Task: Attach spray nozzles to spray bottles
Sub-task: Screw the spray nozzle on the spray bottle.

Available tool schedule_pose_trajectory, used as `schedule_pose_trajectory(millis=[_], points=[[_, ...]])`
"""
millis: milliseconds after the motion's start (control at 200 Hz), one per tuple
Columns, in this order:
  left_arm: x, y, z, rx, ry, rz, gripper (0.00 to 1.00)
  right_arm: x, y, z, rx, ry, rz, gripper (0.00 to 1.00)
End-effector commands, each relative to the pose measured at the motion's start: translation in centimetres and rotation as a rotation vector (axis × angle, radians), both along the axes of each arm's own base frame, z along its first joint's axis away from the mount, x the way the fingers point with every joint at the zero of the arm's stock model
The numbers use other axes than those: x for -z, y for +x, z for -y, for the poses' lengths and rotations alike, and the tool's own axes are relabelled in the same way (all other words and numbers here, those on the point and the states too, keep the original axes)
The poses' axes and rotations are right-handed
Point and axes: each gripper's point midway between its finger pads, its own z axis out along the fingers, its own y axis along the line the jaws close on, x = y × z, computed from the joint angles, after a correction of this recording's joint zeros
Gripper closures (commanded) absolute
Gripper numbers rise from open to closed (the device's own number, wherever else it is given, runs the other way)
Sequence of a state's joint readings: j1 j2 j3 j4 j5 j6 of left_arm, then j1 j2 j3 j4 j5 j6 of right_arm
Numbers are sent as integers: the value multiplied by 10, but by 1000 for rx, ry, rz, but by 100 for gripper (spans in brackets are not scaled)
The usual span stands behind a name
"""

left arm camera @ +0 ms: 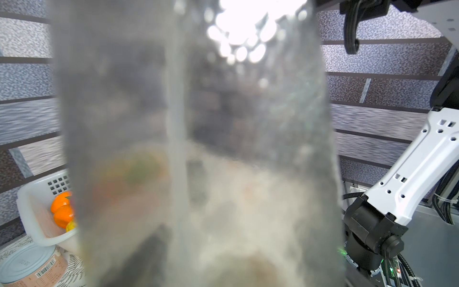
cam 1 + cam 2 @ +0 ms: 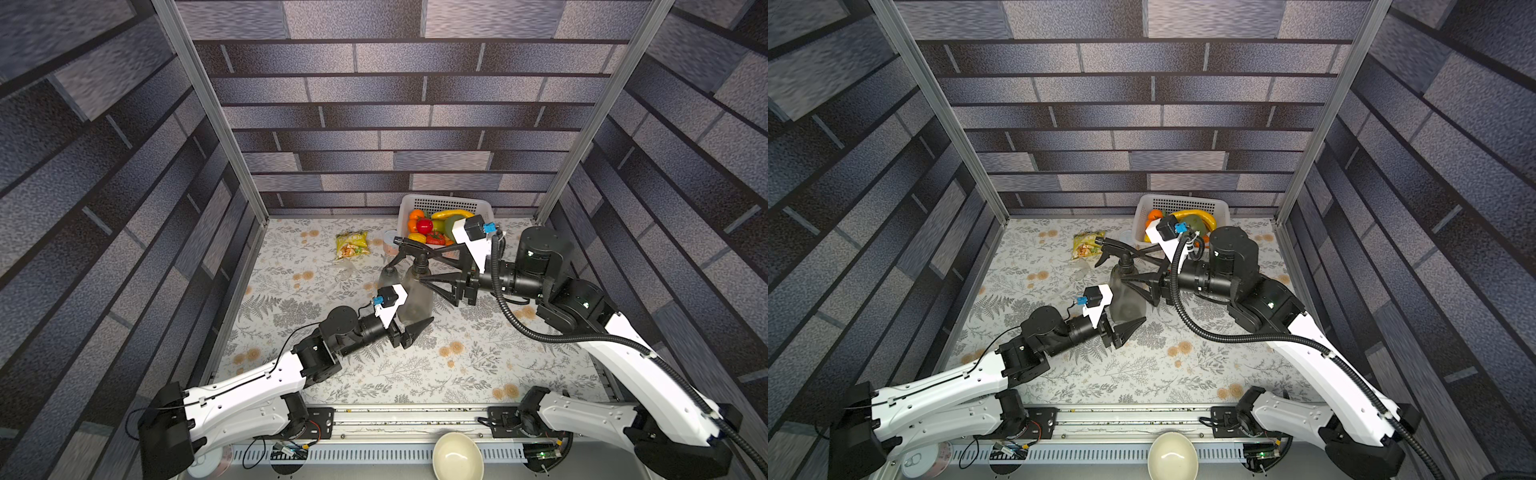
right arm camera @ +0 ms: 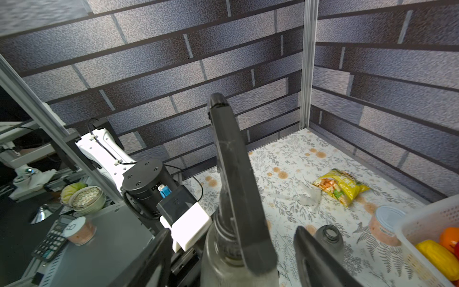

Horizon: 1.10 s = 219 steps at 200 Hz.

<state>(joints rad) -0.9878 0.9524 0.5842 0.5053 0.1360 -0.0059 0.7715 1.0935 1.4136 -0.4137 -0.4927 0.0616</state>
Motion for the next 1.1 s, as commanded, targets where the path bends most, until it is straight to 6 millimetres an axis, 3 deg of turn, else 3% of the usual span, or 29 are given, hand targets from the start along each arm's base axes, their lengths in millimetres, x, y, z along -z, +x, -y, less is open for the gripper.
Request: schedule_pose_trajectory(millis=[0,406,671,781,927,1092], points=[[-17,-7,1,34,-38,12,36,-28,-13,0,-65,73,29,33],[-21,-8,5,45,-37,20,36,-19,-4,-10,-68,57,-22,46],[-23,-8,9,48,-40,23,36,-9,-3,-13,-76,43,-49,70],[-25,-6,10,41,-42,28,36,-4,-2,-13,-68,37,-59,75],[-29,-1,10,17,-52,32,36,10,5,-11,-25,14,-82,78],[-36,14,7,-75,-52,51,36,37,33,0,186,-30,-119,85]])
